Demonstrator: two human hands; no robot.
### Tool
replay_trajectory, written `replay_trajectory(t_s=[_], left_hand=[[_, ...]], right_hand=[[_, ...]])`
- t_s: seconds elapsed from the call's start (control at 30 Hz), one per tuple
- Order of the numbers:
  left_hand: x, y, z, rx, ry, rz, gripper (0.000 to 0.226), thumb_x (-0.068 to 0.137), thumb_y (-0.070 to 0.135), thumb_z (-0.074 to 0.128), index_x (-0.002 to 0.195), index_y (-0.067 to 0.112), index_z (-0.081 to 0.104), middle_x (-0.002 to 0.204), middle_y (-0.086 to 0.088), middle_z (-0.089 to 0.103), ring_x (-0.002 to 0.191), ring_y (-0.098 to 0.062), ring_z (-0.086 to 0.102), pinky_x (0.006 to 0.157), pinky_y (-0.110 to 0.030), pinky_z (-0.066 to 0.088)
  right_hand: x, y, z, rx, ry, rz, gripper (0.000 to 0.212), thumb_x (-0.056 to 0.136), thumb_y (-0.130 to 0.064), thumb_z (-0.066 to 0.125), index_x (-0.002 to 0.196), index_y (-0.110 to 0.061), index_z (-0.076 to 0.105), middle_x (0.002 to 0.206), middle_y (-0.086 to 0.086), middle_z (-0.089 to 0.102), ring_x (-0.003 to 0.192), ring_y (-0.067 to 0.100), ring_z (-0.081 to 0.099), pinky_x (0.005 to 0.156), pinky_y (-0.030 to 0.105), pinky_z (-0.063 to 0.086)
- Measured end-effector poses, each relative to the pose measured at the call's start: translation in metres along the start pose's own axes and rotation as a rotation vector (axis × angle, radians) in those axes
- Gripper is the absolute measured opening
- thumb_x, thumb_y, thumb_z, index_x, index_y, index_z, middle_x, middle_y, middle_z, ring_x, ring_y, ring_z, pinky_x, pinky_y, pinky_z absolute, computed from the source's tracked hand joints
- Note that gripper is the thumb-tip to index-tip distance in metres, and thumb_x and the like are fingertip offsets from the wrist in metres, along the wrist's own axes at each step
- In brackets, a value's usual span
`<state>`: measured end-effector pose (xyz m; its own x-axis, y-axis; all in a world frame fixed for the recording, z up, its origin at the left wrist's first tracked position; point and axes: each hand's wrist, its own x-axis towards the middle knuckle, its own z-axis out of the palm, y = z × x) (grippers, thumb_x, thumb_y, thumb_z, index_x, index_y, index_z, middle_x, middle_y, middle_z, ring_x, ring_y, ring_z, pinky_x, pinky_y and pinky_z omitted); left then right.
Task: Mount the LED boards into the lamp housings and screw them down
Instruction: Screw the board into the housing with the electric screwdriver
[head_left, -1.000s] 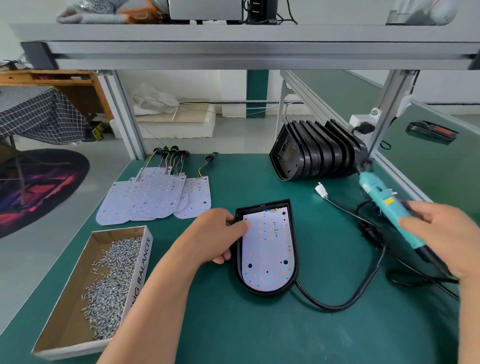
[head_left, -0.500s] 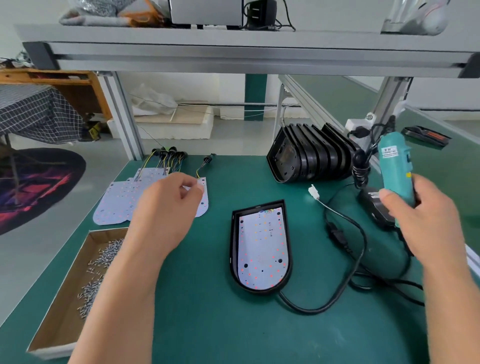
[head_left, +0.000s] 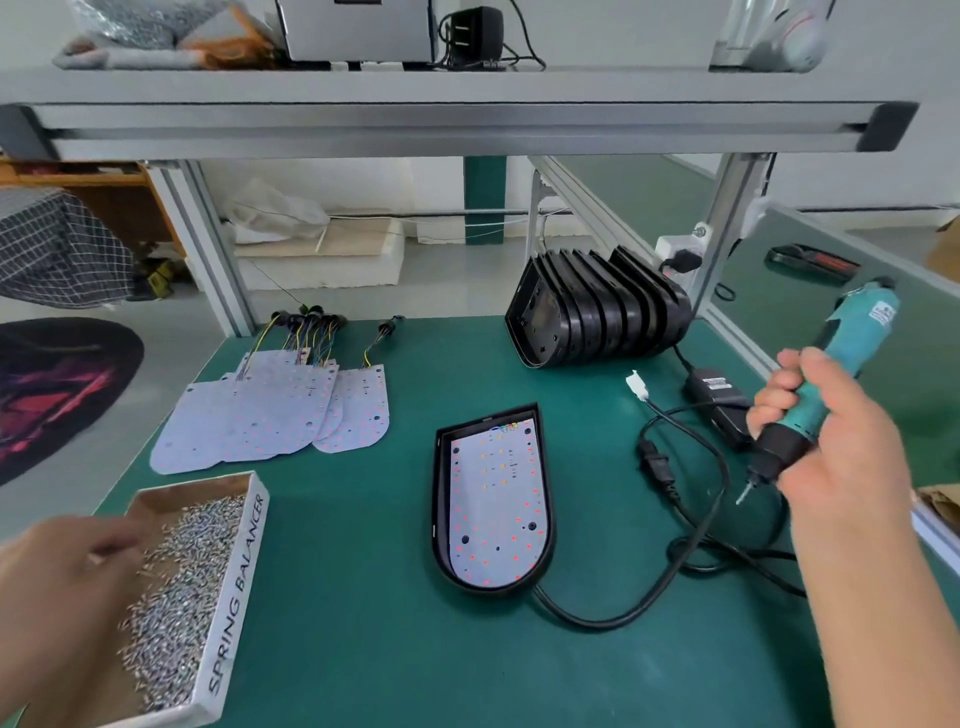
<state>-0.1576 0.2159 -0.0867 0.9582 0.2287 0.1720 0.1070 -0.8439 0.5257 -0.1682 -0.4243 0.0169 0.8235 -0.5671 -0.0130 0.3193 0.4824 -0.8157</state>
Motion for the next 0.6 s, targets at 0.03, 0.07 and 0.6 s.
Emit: replay_trajectory(t_s=[0.03,0.07,0.6], left_hand=[[0.000,0.004,0.009,-0.042,-0.014,-0.005,0.030,0.073,0.053,0.057,0.096,0.046,0.073,0.089,0.007,0.072,0.084,-0.030,0.068,0.084,-0.062,0.057],[-0.001,0.009,0.009,-0.061,0.014,-0.001,0.029,0.072,0.055,0.058,0.098,0.051,0.071,0.089,0.007,0.068,0.086,-0.032,0.066,0.085,-0.064,0.055],[-0.004,0.069,0.008,0.322,-0.109,0.092,0.034,0.078,0.033,0.089,0.082,0.057,0.066,0.066,0.038,0.063,0.056,0.002,0.062,0.055,-0.027,0.052]], right_hand=[[-0.001,0.002,0.003,0.031,-0.007,0.001,0.010,0.105,-0.023,0.062,0.102,-0.013,0.062,0.078,-0.005,0.054,0.062,0.007,0.047,0.059,0.017,0.043],[-0.002,0.004,0.007,0.045,-0.016,-0.001,0.010,0.105,-0.023,0.062,0.104,-0.013,0.061,0.078,-0.005,0.054,0.062,0.007,0.047,0.059,0.017,0.043],[-0.009,0.052,0.093,0.143,-0.082,0.125,0.026,0.097,-0.019,0.074,0.115,-0.009,0.057,0.079,0.000,0.059,0.061,0.012,0.053,0.057,0.024,0.047]])
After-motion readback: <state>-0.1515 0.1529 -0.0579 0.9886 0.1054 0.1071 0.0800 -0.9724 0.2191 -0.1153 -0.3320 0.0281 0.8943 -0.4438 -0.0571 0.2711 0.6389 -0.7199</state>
